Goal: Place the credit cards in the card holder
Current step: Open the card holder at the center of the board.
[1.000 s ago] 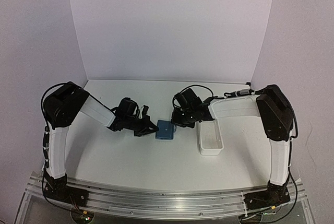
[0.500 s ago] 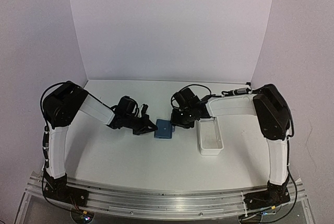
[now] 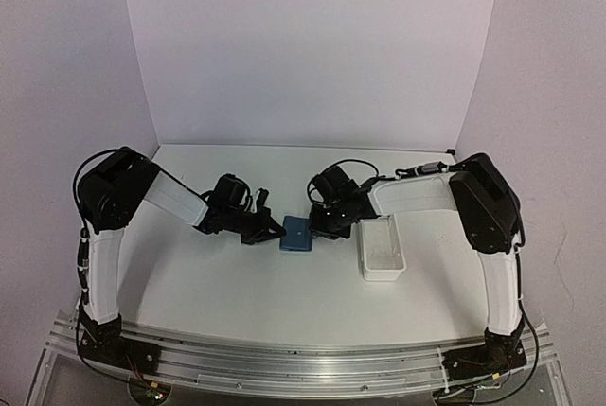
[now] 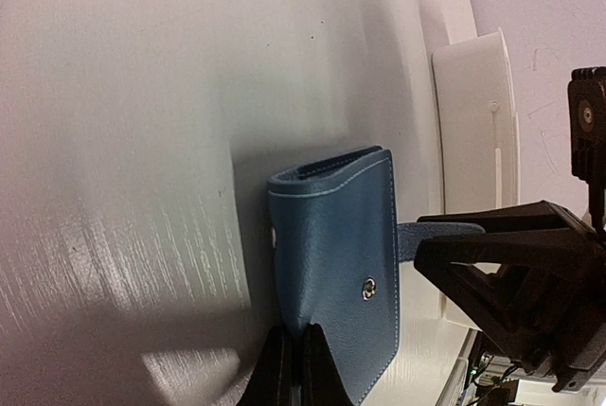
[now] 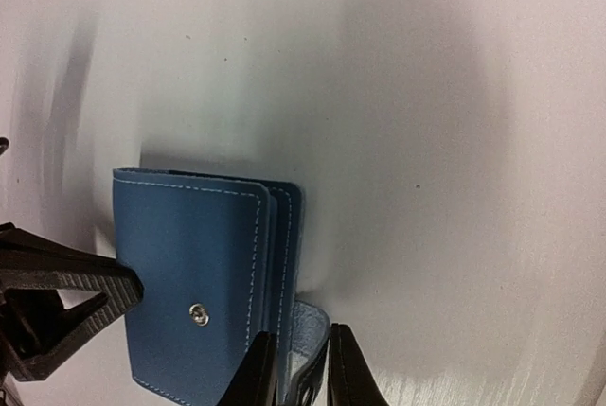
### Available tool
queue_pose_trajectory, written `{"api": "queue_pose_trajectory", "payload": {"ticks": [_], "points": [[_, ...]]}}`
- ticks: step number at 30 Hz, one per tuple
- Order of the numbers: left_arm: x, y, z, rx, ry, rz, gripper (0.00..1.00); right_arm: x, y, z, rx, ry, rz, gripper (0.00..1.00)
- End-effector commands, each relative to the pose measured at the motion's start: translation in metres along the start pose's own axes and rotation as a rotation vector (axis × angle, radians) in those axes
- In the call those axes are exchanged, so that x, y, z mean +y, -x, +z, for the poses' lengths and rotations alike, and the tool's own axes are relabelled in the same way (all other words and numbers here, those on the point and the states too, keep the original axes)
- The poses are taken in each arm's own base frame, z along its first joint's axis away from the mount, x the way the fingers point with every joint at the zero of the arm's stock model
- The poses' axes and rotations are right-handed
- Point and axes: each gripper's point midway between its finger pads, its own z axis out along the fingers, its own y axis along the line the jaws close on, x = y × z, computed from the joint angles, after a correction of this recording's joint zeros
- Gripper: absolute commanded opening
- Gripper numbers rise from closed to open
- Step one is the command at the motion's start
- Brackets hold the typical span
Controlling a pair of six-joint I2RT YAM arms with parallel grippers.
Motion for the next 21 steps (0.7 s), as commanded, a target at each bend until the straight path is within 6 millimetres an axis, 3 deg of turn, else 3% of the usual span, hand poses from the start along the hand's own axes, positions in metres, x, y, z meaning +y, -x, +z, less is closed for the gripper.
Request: {"api": "queue_pose_trajectory", "payload": {"ticks": [1, 3, 6, 9, 15, 21], "points": [[0.049, -0.026, -0.002, 0.071, 0.168, -0.083, 0.0, -0.007, -0.007, 0.019, 0.025, -0.025, 0.001, 0.11], [0.046, -0.024, -0.003, 0.071, 0.164, -0.079, 0.01, -0.01, -0.008, 0.023, 0.038, -0.024, 0.006, 0.02], [0.038, -0.019, -0.004, 0.086, 0.148, -0.057, 0.14, -0.005, 0.0, 0.016, 0.031, 0.003, 0.004, 0.0], [0.029, -0.01, -0.01, 0.092, 0.12, -0.025, 0.26, 0.021, 0.014, -0.002, 0.015, 0.088, -0.048, 0.0], [0.015, 0.014, -0.035, 0.073, 0.057, 0.064, 0.64, 0.068, 0.04, -0.055, -0.038, 0.247, -0.1, 0.0], [-0.006, 0.027, -0.054, 0.044, -0.022, 0.188, 0.94, 0.105, 0.044, -0.078, -0.062, 0.341, -0.114, 0.0]]}}
